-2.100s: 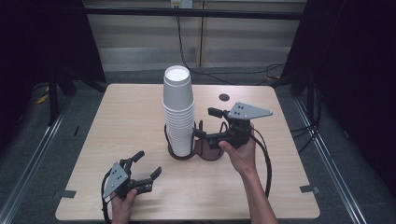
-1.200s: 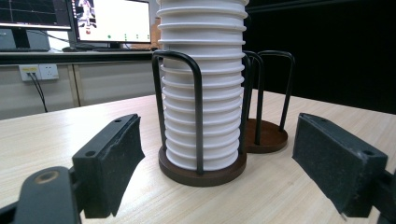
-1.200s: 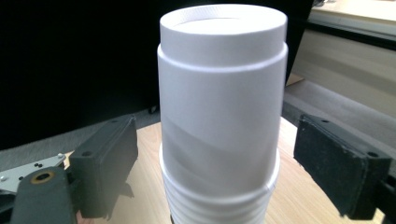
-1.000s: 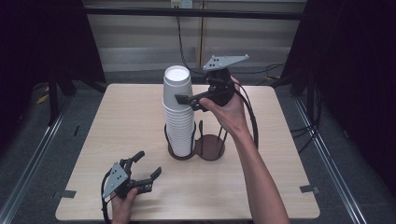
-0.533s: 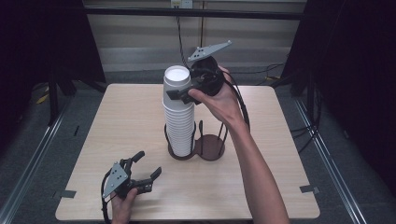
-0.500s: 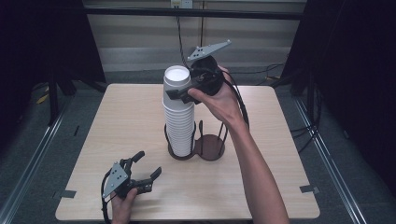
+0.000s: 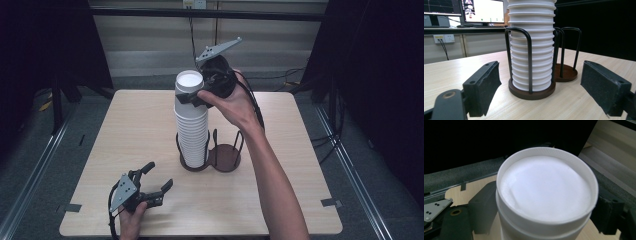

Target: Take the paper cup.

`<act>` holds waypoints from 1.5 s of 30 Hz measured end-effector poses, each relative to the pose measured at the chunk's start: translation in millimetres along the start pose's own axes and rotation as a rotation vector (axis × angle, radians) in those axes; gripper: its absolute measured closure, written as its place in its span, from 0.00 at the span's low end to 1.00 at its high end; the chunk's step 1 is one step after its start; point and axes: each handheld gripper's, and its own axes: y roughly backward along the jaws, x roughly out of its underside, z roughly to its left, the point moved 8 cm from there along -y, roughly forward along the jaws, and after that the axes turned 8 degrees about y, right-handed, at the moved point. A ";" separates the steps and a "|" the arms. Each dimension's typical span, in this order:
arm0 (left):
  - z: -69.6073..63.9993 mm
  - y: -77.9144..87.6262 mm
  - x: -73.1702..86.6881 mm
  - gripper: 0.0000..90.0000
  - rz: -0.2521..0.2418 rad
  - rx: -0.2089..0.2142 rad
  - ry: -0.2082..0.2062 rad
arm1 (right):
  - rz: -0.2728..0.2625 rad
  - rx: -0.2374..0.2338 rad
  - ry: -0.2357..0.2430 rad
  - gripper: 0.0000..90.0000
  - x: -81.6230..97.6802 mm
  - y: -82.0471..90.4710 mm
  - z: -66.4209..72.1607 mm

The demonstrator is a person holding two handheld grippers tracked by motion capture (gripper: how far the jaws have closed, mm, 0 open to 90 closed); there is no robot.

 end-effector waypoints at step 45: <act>0.0 0.0 0.0 0.17 0.000 0.001 -0.001 | -0.197 0.025 -0.009 0.24 -20.9 22.8 -0.7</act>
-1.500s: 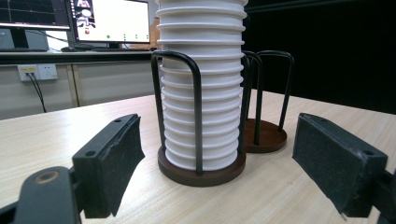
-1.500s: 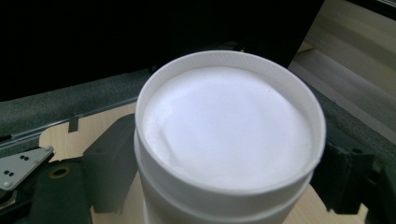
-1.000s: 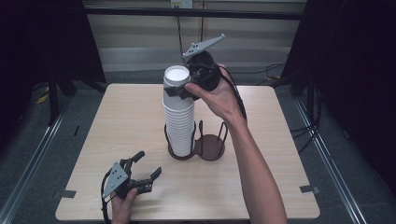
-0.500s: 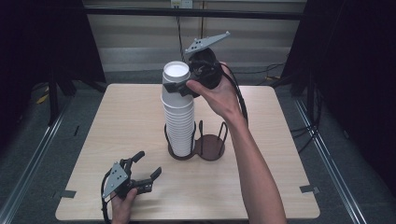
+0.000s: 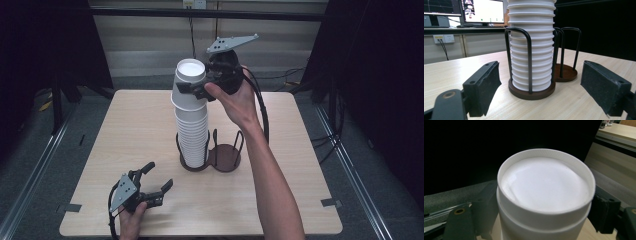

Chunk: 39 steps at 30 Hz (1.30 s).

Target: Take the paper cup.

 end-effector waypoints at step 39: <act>-0.1 -0.1 0.0 0.17 0.001 0.001 0.002 | -0.279 0.040 -0.057 0.25 -19.2 41.8 -5.6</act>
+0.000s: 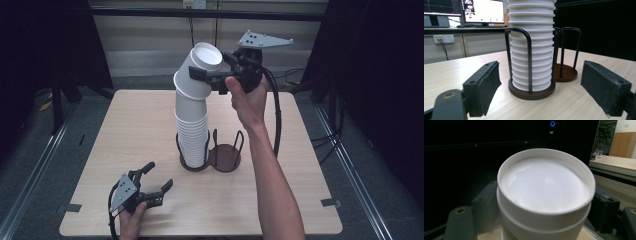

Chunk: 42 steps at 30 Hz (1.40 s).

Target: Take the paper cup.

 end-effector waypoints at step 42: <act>2.5 10.7 -23.2 0.18 0.015 -0.023 0.063 | 0.027 0.099 -0.013 0.25 46.0 89.7 -2.3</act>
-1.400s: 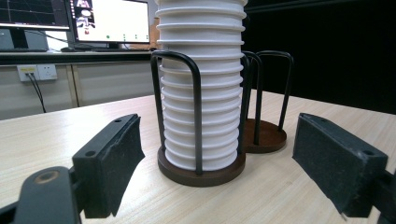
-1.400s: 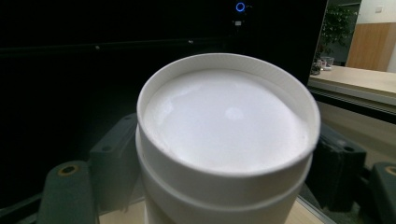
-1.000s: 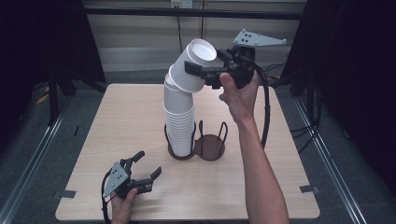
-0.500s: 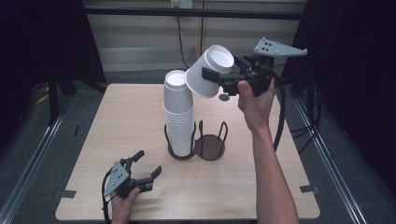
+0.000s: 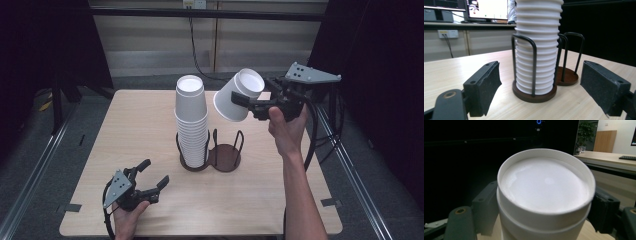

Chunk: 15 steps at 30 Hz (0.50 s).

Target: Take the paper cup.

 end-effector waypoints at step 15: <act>-6.7 15.3 -26.0 0.18 -0.005 0.027 -0.043 | 0.038 -0.026 -0.039 0.25 54.0 19.2 19.5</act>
